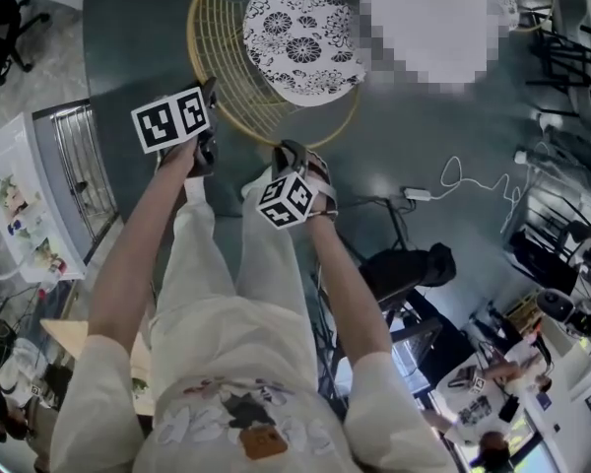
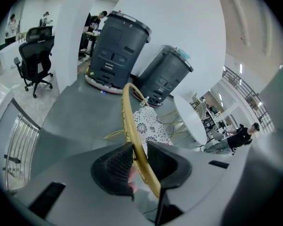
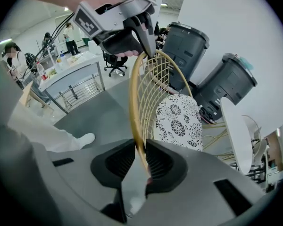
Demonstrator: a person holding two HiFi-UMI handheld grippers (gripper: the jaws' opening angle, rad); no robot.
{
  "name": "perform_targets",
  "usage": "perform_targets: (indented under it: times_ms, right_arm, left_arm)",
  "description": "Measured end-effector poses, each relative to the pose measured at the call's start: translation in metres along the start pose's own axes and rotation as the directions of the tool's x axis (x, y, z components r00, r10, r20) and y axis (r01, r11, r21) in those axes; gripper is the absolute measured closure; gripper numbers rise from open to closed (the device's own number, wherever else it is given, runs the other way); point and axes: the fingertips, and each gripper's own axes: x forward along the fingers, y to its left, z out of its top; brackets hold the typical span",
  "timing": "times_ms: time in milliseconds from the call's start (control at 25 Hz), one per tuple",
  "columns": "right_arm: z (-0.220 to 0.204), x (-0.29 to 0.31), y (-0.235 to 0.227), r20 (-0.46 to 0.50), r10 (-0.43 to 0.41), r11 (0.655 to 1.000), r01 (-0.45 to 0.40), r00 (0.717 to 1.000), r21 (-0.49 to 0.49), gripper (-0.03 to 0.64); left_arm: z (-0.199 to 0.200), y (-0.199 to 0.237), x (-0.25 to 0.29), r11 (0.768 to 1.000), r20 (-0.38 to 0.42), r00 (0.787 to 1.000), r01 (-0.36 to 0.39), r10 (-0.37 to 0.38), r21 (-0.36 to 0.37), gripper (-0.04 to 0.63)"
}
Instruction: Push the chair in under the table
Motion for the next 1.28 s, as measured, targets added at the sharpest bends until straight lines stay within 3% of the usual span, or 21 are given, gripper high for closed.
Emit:
perform_targets:
  times_ms: [280, 560, 1000, 1160, 1280]
  right_arm:
    - [0.006, 0.003, 0.001, -0.003, 0.001, 1.0, -0.001, 1.0, 0.009, 0.549]
    - [0.019, -0.016, 0.001, 0.027, 0.038, 0.993, -0.041, 0.999, 0.112, 0.543]
    - [0.057, -0.082, 0.005, 0.165, 0.004, 0.943, -0.059, 0.986, 0.328, 0.545]
    - [0.062, -0.138, 0.006, 0.221, -0.039, 0.92, -0.051, 0.974, 0.388, 0.552]
    - [0.067, -0.176, 0.007, 0.259, -0.088, 0.89, -0.041, 0.962, 0.454, 0.563]
  left_arm:
    - [0.006, 0.002, 0.001, 1.0, 0.004, 1.0, 0.002, -0.002, 0.016, 0.508]
    - [0.005, 0.001, -0.009, 1.0, 0.016, 1.0, 0.009, -0.009, 0.016, 0.508]
    - [-0.007, -0.026, -0.087, 0.984, 0.032, 0.998, 0.051, -0.058, 0.173, 0.502]
    - [-0.016, -0.069, -0.146, 0.963, 0.058, 0.991, 0.102, -0.119, 0.248, 0.502]
    - [-0.025, -0.1, -0.185, 0.93, 0.06, 0.982, 0.147, -0.177, 0.336, 0.503]
